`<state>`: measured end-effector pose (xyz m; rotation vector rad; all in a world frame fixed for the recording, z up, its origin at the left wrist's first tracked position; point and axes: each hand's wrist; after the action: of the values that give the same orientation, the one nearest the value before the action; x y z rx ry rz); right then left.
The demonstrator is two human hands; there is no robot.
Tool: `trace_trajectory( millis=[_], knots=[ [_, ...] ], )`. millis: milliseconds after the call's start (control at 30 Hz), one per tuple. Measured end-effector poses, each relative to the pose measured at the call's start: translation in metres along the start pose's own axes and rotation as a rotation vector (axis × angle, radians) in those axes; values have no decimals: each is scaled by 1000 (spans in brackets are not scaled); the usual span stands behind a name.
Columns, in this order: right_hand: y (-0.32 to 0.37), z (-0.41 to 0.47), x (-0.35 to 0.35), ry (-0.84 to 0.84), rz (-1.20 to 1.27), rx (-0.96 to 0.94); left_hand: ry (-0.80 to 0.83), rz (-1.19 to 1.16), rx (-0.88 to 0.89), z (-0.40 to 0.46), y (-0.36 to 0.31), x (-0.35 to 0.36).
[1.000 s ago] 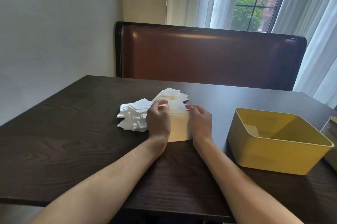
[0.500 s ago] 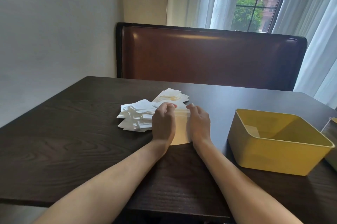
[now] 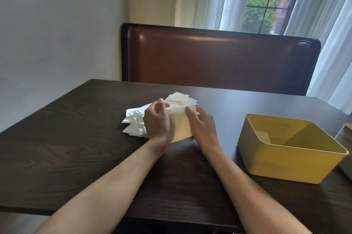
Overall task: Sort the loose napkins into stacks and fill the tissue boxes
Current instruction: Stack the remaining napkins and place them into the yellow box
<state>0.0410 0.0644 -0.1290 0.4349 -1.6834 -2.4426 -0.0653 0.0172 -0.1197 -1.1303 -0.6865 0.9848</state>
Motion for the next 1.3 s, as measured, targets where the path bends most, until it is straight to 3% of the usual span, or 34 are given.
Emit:
trace_trajectory(
  millis=[100,200,300,467,600,733,867,1133,1300],
  knots=[
    [0,4,-6,-112,-47,-19,245,14,-36,-4,-2,2],
    [-3,11,-19,-248,-48,10,572,-10,50,-7,-1,2],
    [-2,14,-27,-320,28,50,749,18,112,-7,2,2],
    [8,12,-24,-168,284,174,567,-252,-83,-5,3,4],
    [9,9,-13,-113,324,227,691,-209,-222,-13,3,9],
    [7,12,-15,-167,308,202,772,-42,-101,-19,2,13],
    [9,12,-14,-92,369,210,740,-49,-75,-18,1,13],
    [6,10,-12,26,240,200,650,-89,-121,-14,2,14],
    [0,19,-17,-100,29,127,443,-350,-337,7,-7,3]
  ],
)
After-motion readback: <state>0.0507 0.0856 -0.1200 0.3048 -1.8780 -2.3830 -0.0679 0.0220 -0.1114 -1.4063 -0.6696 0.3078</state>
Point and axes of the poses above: each hand's wrist, its own z-axis towards the middle knuckle, its own x-axis out of the palm, y = z × x, and after that the axes turned 3 degrees about z, right-handed
